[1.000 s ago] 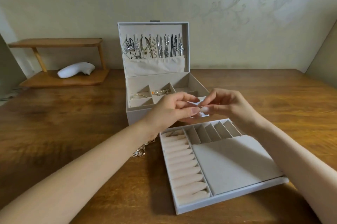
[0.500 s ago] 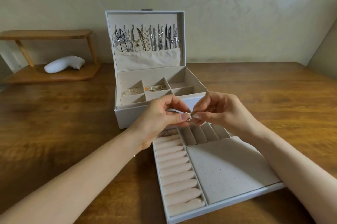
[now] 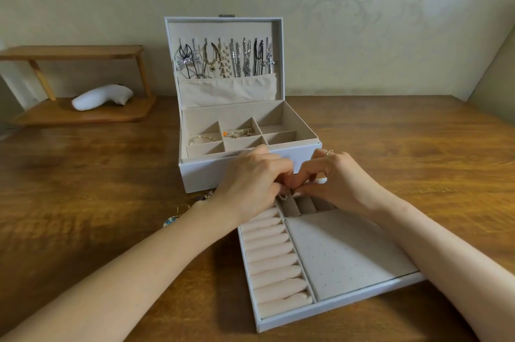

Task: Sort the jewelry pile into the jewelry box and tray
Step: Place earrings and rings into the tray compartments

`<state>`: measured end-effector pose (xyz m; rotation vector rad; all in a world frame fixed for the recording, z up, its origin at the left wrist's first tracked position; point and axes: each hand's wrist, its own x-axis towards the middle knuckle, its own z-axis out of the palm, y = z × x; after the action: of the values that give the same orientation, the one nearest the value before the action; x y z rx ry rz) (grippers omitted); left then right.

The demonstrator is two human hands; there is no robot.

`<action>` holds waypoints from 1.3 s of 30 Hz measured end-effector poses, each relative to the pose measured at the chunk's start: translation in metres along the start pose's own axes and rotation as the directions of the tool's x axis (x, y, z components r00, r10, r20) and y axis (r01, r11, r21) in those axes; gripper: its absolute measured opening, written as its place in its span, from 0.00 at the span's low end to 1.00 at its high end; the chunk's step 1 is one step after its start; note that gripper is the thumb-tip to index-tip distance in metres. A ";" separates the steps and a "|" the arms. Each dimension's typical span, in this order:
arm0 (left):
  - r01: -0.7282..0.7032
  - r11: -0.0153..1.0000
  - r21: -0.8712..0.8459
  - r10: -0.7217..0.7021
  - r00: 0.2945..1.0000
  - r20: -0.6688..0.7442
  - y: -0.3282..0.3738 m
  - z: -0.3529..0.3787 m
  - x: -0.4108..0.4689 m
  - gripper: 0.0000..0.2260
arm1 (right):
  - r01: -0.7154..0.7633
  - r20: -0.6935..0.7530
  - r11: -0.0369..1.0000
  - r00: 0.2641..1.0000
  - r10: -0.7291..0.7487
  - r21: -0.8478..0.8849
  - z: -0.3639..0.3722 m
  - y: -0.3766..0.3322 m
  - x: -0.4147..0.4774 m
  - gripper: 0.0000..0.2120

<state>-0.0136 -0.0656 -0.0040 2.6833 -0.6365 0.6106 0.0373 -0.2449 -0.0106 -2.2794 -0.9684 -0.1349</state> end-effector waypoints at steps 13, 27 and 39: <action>0.387 0.900 0.201 -0.392 0.920 -0.018 -0.027 -0.071 -0.037 0.07 | -0.023 -0.066 0.969 0.998 0.007 -0.244 -0.003 0.003 0.004 0.07; 0.140 0.988 -0.065 -0.130 0.980 0.148 -0.029 -0.059 -0.038 0.03 | -0.020 0.039 0.967 0.999 0.031 -0.253 -0.021 -0.005 0.014 0.07; -0.144 0.982 0.125 0.118 0.973 0.197 -0.008 -0.012 -0.007 0.11 | 0.047 0.029 0.968 0.999 -0.041 -0.247 -0.013 0.003 0.011 0.07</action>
<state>-0.0192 -0.0516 0.0015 2.8700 -0.8579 0.4503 0.0496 -0.2476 0.0018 -2.4911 -1.0663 -0.2618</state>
